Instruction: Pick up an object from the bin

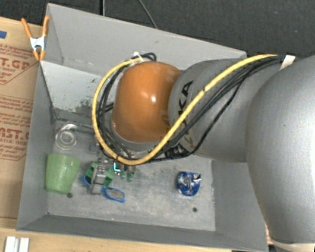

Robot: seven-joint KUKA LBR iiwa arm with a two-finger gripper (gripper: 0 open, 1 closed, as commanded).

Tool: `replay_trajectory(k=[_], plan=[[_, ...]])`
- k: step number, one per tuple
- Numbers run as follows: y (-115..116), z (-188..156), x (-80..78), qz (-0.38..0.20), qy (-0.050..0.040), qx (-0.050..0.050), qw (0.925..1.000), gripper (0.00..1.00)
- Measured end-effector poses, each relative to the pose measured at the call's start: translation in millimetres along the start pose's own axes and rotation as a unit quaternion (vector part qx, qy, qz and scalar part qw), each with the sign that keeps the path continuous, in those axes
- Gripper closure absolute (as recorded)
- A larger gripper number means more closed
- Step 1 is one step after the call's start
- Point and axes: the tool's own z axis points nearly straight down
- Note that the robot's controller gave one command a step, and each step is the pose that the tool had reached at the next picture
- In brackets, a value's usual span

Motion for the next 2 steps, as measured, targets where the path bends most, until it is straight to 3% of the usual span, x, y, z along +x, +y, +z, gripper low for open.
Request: replay_trajectory(k=[1,2], plan=[[-49.0,87.0,5.1,0.039,0.0005,0.001,0.9992,0.00],[-47.8,87.4,5.4,0.039,-0.0031,-0.001,0.9992,0.00]])
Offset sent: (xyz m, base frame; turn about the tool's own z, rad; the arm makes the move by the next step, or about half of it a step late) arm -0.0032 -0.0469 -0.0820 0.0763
